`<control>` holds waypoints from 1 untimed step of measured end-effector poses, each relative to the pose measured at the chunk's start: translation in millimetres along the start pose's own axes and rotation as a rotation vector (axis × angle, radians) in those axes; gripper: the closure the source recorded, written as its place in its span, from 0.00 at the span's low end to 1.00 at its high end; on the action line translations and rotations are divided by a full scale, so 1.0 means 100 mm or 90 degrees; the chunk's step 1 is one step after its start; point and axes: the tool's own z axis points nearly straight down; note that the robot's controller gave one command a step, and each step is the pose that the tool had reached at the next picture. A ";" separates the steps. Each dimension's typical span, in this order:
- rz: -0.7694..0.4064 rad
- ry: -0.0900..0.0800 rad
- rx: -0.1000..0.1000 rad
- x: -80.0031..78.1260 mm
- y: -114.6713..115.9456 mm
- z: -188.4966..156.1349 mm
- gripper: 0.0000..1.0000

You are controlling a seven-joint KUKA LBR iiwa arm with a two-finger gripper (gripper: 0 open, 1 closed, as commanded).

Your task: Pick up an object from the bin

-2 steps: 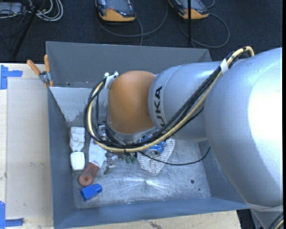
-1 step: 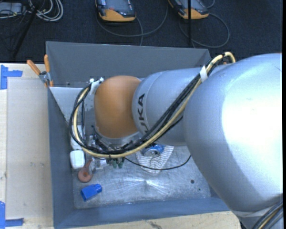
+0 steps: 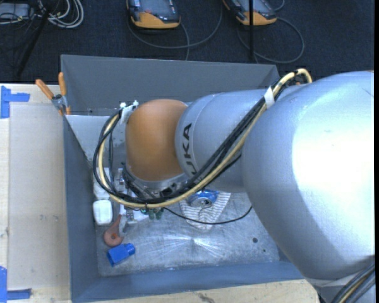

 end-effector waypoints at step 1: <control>0.000 0.000 0.000 0.00 0.00 0.00 0.00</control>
Offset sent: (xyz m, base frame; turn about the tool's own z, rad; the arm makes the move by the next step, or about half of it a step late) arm -0.0406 0.0188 -0.0105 0.0600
